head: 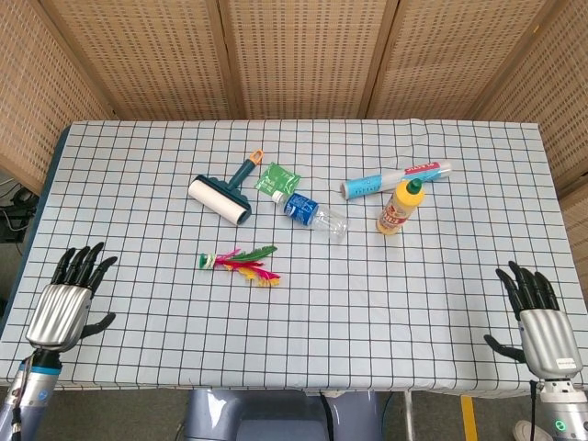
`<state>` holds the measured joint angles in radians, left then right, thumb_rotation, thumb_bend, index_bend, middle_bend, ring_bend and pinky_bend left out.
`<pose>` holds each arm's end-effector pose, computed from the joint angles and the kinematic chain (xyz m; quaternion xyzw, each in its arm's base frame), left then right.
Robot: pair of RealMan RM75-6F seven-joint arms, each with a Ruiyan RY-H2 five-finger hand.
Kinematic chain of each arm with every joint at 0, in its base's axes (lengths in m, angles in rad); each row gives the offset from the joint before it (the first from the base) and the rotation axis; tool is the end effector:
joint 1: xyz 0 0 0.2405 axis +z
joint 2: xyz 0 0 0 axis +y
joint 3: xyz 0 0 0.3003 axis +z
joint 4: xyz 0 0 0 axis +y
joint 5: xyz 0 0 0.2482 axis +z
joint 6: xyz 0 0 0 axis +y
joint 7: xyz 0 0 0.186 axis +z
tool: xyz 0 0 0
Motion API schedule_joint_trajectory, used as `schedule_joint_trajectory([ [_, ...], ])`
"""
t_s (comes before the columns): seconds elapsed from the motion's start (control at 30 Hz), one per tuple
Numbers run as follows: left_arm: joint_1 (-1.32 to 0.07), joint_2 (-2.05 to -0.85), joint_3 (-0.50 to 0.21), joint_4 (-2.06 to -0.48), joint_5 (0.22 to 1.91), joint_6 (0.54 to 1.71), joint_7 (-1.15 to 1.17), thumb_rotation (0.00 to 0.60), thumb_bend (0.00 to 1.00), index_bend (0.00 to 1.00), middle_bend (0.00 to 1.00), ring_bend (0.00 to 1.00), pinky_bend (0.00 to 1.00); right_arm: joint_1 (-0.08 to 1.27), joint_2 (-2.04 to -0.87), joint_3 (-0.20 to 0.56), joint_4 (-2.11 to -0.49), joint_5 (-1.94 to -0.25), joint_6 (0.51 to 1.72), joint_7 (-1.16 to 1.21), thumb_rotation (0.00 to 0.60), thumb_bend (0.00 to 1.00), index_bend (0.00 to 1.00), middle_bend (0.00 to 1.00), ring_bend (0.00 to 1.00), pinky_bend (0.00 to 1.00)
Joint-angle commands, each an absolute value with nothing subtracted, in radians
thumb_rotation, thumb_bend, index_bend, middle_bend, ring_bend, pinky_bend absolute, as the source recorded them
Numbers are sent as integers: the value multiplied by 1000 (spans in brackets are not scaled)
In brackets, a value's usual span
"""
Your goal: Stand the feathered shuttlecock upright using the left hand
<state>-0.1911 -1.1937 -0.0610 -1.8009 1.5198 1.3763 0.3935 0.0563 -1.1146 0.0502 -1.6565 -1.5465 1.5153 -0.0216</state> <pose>-0.2820 0.2572 0.0822 -0.6767 -0.3256 -0.3637 0.5511 -0.3514 -0.2185 0.1421 0.5939 -0.3824 0.4042 0.5811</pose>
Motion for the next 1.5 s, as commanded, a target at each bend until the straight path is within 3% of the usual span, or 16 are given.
schedule_joint_trajectory([
  [0.03, -253, -1218, -100, -1825, 1482, 1306, 446, 600, 177, 172, 0, 0, 0, 57, -1114, 53, -1654, -1540, 1512, -15, 600, 85, 41, 0, 0, 71],
  [0.2, -344, -1276, -158, -1821, 1397, 1210, 540, 600, 189, 202, 0, 0, 0, 59, -1112, 62, -1642, -1517, 1502, 2, 600, 85, 41, 0, 0, 73],
  [0.33, -468, -1409, -222, -1775, 1234, 1102, 695, 600, 212, 238, 0, 0, 0, 60, -1109, 70, -1631, -1498, 1496, 30, 600, 84, 41, 0, 0, 73],
  [1.0, -683, -1723, -237, -1573, 1030, 1079, 892, 600, 296, 411, 0, 0, 0, 69, -1112, 85, -1588, -1445, 1453, 102, 600, 85, 41, 0, 0, 73],
  [1.23, -727, -1783, -244, -1511, 1002, 1071, 901, 600, 361, 427, 0, 0, 0, 70, -1114, 89, -1579, -1431, 1443, 116, 600, 85, 41, 0, 0, 73],
  [1.5, -795, -1870, -255, -1418, 969, 1055, 912, 600, 361, 435, 0, 0, 0, 72, -1119, 96, -1557, -1413, 1429, 144, 600, 85, 41, 0, 0, 73],
])
